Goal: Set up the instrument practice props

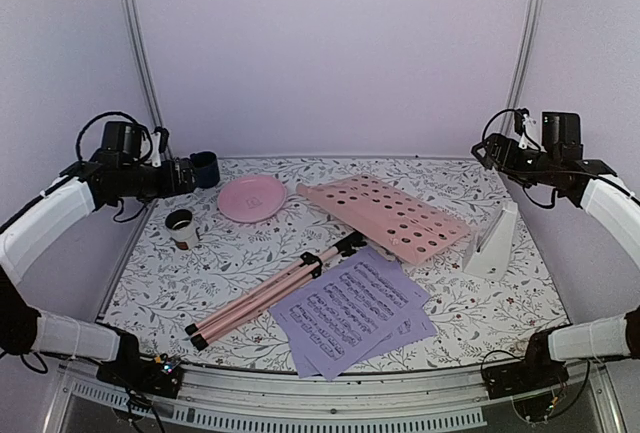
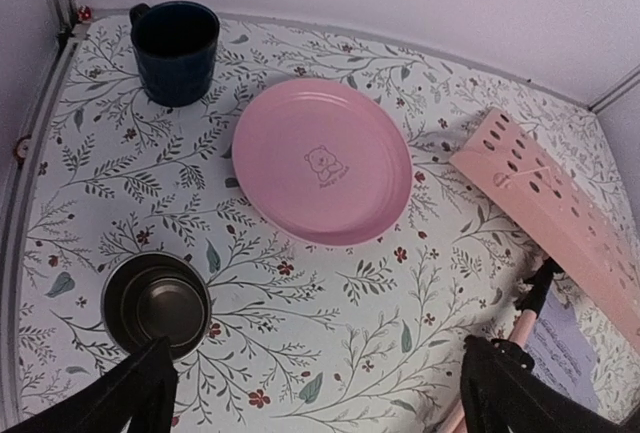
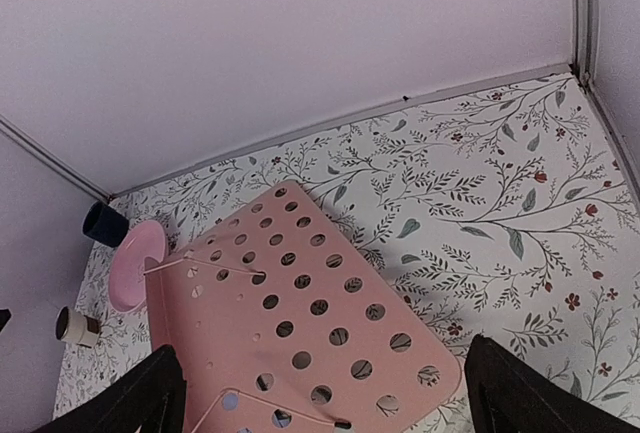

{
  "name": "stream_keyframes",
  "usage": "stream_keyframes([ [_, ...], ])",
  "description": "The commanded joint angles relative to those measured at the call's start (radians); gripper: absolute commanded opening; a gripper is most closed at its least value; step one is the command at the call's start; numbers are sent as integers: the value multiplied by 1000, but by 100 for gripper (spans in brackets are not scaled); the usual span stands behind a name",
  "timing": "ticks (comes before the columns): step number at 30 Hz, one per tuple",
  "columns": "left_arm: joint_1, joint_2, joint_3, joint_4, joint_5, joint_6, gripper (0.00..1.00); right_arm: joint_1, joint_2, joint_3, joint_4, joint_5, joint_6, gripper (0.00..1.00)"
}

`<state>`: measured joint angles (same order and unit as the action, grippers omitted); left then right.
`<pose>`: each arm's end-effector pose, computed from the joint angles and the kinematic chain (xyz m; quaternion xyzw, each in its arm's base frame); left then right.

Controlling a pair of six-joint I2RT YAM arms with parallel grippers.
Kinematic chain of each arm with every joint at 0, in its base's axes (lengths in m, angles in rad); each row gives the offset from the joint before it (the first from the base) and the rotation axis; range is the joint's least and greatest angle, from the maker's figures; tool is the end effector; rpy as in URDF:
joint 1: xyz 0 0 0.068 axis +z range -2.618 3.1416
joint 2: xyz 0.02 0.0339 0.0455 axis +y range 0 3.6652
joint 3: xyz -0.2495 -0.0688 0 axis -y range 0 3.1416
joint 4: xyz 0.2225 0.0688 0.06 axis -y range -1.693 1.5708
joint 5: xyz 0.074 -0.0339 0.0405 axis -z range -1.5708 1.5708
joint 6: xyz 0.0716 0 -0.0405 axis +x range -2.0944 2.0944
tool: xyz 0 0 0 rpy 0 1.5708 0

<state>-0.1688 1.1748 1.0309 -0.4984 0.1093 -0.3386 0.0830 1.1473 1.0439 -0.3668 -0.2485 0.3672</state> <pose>0.2637 -0.0529 0.2842 -0.0513 0.8917 -0.1595 0.4205 0.2704 0.0402 0.3127 0.0556 0.8465 0.2188 0.4822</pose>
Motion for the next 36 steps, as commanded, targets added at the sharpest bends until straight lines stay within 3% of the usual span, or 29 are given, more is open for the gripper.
stream_keyframes([
  [1,-65,73,22,1,87,48,99,24,68,94,24,17,-23,99],
  [8,-162,151,30,12,168,75,99,100,200,250,-30,-156,-88,99],
  [15,-201,157,6,47,220,66,99,318,402,484,-261,-143,-149,99],
  [20,-225,159,-8,70,221,58,99,450,507,603,-421,-14,-218,99],
  [28,-249,165,-52,161,222,26,99,468,486,635,-453,37,-211,99],
  [36,-252,171,-72,206,228,19,99,470,604,701,-554,-87,-238,99],
])
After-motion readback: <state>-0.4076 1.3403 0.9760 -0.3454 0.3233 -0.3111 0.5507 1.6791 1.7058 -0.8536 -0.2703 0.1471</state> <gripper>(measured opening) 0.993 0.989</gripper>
